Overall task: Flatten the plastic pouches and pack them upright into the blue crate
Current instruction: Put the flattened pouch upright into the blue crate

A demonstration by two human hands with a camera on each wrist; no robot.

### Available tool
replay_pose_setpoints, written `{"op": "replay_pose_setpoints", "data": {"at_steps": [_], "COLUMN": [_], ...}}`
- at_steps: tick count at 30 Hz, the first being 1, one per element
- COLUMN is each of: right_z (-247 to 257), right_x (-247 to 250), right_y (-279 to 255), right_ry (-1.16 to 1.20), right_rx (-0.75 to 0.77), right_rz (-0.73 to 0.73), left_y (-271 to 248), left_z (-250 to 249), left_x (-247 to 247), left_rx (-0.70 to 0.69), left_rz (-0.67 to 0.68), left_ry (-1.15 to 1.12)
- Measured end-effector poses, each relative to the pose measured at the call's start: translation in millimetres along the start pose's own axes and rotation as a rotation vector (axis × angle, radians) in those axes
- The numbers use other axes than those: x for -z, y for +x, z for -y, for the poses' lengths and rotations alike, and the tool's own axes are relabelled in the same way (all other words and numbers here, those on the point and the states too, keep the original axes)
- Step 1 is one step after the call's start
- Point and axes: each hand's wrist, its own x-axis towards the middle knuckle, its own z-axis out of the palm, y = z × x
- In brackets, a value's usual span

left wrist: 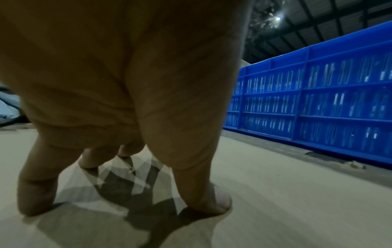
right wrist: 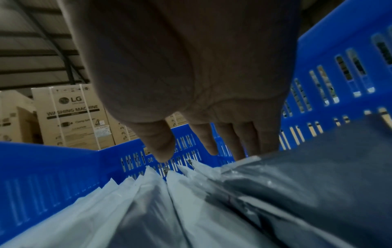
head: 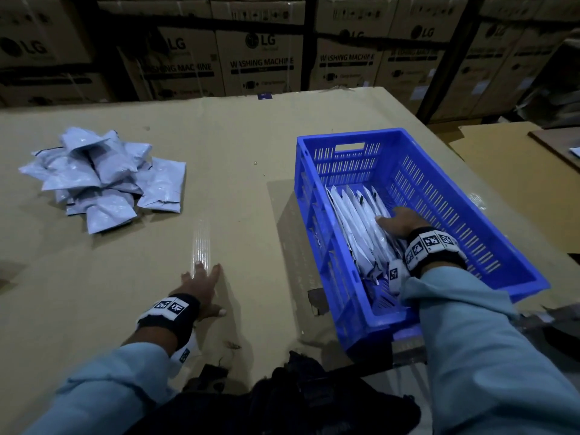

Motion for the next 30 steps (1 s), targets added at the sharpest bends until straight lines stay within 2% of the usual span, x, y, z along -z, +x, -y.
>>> {"op": "replay_pose_setpoints", "data": {"at_steps": [3,5,8,10,15,19,23,30], "right_z": [1.8,8.9,34.3,56.6,121.7,178.0,233.1,335.8], "right_x": [2.5,8.5,23.9,35.9,53.6,36.1,-17.0,-146.2], "right_y": [-11.3,-23.5,-48.4,-69.3,-123.5,-166.2,-197.9,-239.3], "right_ry": [-0.055,-0.015,0.022,0.014,0.030,0.059,0.056,0.011], "right_rx": [0.060,0.151,0.279,0.354,0.556,0.705,0.755,0.768], "right_rz": [-0.130,-0.221,-0.360,-0.403,-0.388,-0.381,-0.258,-0.042], "left_y": [-3.4,-8.0,-12.9,-17.3,-44.4,-59.6,-76.0,-109.4], "left_z": [5.7,7.3,13.2,19.7,33.9,68.3,113.7,219.9], "left_x": [-4.1,-8.4,-16.0,-18.8,-7.4,-9.7,-16.7,-34.1], "left_rx": [-0.015,-0.017,-0.033,-0.040,-0.087,-0.067,-0.091,-0.134], "left_rz": [-0.032,-0.060,-0.114,-0.134,-0.111,-0.110,-0.122,-0.178], "left_ry": [0.016,0.028,0.000,-0.079,-0.240,-0.267,-0.295,-0.304]}}
